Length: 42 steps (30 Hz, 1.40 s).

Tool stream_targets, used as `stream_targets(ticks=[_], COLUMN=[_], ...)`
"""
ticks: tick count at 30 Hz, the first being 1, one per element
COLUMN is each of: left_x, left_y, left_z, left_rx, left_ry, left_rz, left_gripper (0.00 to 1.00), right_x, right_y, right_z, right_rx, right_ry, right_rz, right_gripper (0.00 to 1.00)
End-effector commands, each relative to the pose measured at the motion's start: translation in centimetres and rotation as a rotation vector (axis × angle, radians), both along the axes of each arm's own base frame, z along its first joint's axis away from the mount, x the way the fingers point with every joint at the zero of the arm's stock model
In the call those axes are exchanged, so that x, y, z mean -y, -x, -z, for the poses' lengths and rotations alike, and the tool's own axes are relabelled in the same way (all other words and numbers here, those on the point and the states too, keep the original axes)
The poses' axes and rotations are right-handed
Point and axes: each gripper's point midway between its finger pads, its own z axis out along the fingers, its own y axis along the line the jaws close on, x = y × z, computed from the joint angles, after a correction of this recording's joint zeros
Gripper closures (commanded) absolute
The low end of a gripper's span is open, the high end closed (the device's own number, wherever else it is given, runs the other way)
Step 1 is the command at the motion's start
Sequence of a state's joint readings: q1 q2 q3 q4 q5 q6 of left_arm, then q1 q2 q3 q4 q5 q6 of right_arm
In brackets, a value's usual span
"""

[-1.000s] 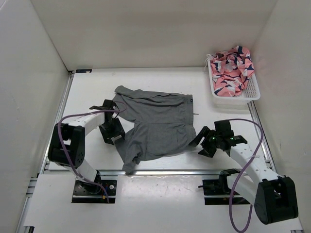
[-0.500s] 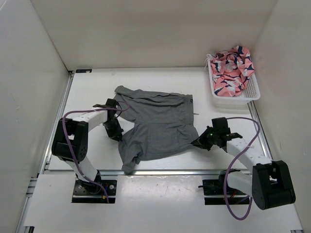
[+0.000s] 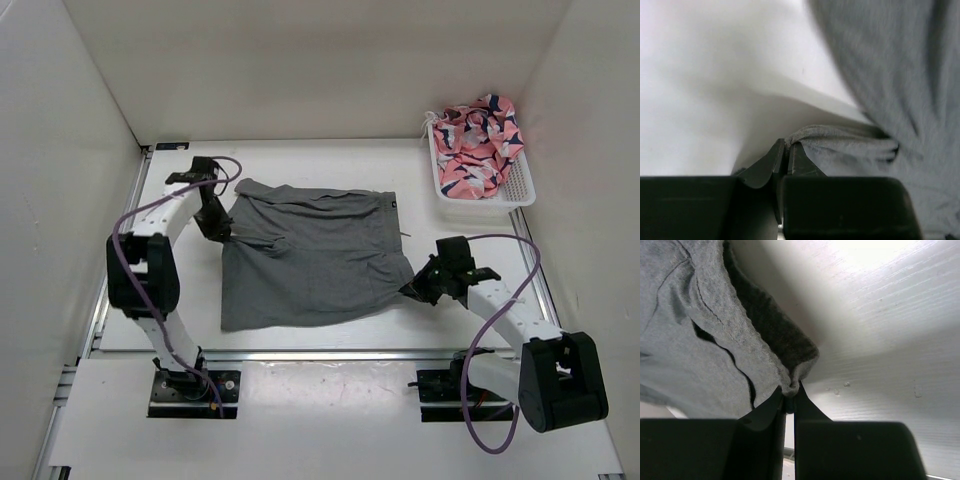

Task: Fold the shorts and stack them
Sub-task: Flatten the shorts out, then fold the shorts

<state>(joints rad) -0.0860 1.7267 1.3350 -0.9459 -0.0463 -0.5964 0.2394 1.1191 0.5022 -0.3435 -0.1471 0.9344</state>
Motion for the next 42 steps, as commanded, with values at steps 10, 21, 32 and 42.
stream_targets(ticks=[10,21,32,42], left_x=[-5.4,-0.4,1.3,2.1], left_y=[-2.7,12.3,17.6,18.7], left_z=[-1.7,-1.2,4.2,8.9], left_rx=[0.005,-0.064,-0.252,-0.387], left_ry=[-0.085,0.112,0.096,0.068], left_rz=[-0.097,-0.137,-0.270,-0.273], left_gripper=[0.18,0.34,0.38,0.47], right_x=[0.8,1.6,1.3,-0.6], right_y=[-1.1,1.4,1.5,1.8], right_z=[-1.8,-2.7,-3.9,-3.5], right_rx=[0.065,0.090,0.106,0.088], right_ry=[0.067,0.079,0.054,-0.073], right_rz=[-0.019,-0.029,-0.029,-0.028], right_gripper=[0.64,0.50,0.40,0.32])
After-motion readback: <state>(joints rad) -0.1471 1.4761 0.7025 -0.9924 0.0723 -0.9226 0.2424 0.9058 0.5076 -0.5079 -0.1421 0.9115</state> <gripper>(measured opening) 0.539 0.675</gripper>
